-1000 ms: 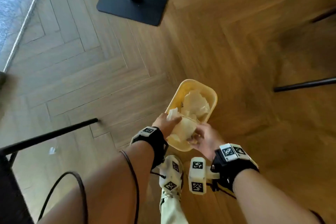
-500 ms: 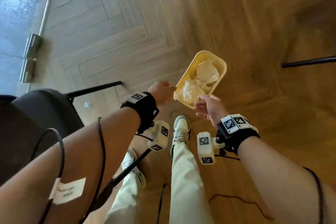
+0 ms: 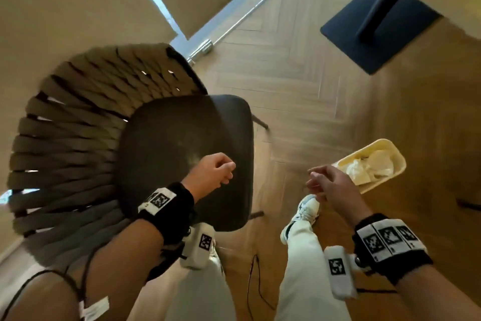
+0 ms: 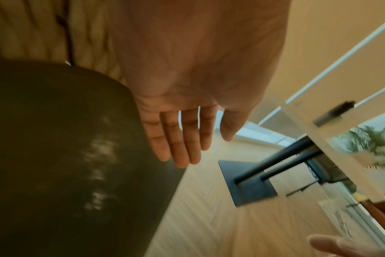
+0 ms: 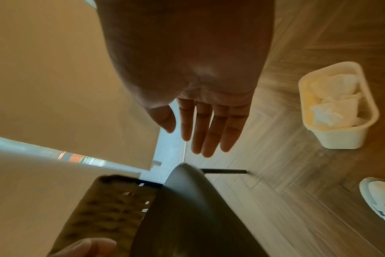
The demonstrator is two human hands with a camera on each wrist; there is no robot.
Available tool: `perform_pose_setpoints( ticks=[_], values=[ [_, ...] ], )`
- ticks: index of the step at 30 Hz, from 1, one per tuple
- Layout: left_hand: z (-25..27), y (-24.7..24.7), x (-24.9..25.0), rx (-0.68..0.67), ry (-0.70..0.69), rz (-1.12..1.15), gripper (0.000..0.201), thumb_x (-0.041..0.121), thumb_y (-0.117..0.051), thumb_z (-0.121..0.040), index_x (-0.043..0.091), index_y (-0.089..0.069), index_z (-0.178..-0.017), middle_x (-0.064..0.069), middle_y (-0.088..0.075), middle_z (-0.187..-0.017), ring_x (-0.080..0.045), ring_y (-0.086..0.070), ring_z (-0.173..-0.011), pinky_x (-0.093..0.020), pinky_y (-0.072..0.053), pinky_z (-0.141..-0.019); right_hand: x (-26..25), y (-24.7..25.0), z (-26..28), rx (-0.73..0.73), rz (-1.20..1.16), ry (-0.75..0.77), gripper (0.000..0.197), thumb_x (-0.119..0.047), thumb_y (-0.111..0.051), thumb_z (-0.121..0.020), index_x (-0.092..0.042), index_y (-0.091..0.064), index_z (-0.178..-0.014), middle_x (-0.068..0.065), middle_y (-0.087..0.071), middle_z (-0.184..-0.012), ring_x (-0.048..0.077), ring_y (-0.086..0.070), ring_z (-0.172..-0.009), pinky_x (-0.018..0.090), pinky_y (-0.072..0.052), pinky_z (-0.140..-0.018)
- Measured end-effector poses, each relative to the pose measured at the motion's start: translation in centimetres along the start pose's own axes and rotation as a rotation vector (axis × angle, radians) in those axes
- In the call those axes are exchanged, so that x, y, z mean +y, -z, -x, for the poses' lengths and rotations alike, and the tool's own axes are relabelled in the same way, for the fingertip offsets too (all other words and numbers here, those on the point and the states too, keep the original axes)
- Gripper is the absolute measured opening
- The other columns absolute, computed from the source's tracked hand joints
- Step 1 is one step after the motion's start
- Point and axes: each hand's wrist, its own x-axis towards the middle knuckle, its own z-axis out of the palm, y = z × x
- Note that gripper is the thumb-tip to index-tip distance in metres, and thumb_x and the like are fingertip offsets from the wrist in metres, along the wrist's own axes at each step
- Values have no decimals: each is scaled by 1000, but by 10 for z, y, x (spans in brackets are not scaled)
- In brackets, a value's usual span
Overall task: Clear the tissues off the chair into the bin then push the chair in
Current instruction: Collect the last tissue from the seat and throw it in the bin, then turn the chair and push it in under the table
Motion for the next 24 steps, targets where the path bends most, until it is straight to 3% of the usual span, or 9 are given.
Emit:
perform_pose_setpoints(
  ticks=[4,7,10,13,19,24],
  values=[
    [61,78,-103,80,-19,55,15,28,-50,-94,20,-63,-93,-4,-71,-86,-15,-66,-79,-29,-51,-72,-33,-100,42,-40,148,85,13,-20,-50,-95,-21,-63,-90,6,-70,-82,24,-67,-78,32,-49,-64],
    [101,130,-175,146,-2,125,13,24,-53,-93,17,-63,-90,-6,-70,-83,-17,-64,-75,-31,-50,-71,-49,-179,78,-48,239,112,12,-22,-51,-95,-19,-62,-93,6,-69,-84,24,-66,-81,31,-50,-68],
    [139,173,-229,216,28,125,15,21,-54,-93,9,-64,-93,-7,-68,-81,-20,-63,-75,-31,-51,-72,-61,-248,115,-47,334,157,12,-26,-54,-93,-22,-65,-90,3,-72,-81,19,-68,-78,37,-54,-76],
    [169,205,-262,295,22,-15,16,23,-54,-92,12,-65,-91,-7,-68,-82,-19,-62,-76,-29,-48,-68,-67,-299,144,-112,328,144,10,-27,-55,-90,-26,-63,-85,1,-70,-82,19,-67,-80,40,-57,-81],
    [203,250,-303,476,-43,-204,9,16,-57,-89,13,-66,-87,-3,-64,-81,-25,-57,-78,-32,-40,-70,-77,-378,156,-221,424,181,15,-27,-55,-88,-17,-66,-91,3,-71,-87,20,-66,-83,40,-55,-82],
    [174,329,-325,413,-273,-622,17,12,-55,-87,13,-68,-96,-9,-65,-99,-34,-56,-85,-44,-49,-75,-101,-449,147,-251,469,190,17,-26,-53,-89,-15,-65,-94,-3,-66,-85,16,-61,-82,30,-47,-74]
  ],
)
